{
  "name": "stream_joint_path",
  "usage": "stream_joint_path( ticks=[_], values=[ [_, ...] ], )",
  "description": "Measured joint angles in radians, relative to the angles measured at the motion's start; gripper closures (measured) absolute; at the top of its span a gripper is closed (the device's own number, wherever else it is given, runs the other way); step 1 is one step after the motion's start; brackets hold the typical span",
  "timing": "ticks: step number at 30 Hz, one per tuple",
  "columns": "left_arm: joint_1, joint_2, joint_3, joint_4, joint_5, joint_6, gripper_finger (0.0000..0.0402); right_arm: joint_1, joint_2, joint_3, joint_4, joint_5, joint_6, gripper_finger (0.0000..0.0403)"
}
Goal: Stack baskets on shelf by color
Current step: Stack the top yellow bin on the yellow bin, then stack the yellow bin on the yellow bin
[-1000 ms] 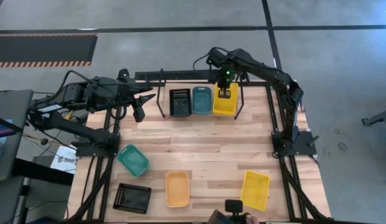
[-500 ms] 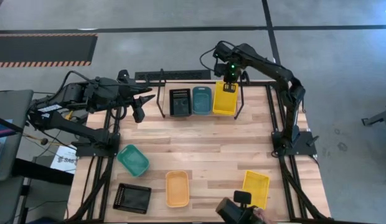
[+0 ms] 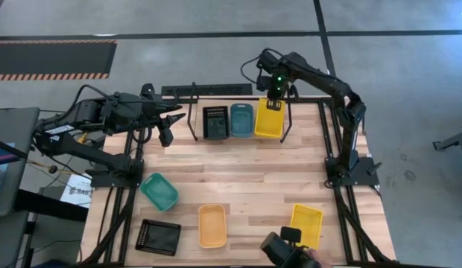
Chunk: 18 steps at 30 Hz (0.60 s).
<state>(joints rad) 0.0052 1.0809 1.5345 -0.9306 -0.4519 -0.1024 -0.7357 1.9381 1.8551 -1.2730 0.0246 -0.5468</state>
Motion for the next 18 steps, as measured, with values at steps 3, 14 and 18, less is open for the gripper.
stream_joint_path(
  ticks=[3,14,18],
  values=[
    [0.0,0.0,0.0,0.0,0.0,0.0,0.0294,0.0,0.0,-0.056,0.015,0.0,0.0,0.0352],
    [0.0,0.0,0.0,0.001,-0.007,0.003,0.0294,0.009,-0.001,-0.085,0.105,0.033,0.017,0.0379],
    [0.0,0.0,0.0,0.001,-0.007,0.004,0.0294,0.037,-0.006,0.025,0.052,0.06,0.039,0.0389]
  ],
)
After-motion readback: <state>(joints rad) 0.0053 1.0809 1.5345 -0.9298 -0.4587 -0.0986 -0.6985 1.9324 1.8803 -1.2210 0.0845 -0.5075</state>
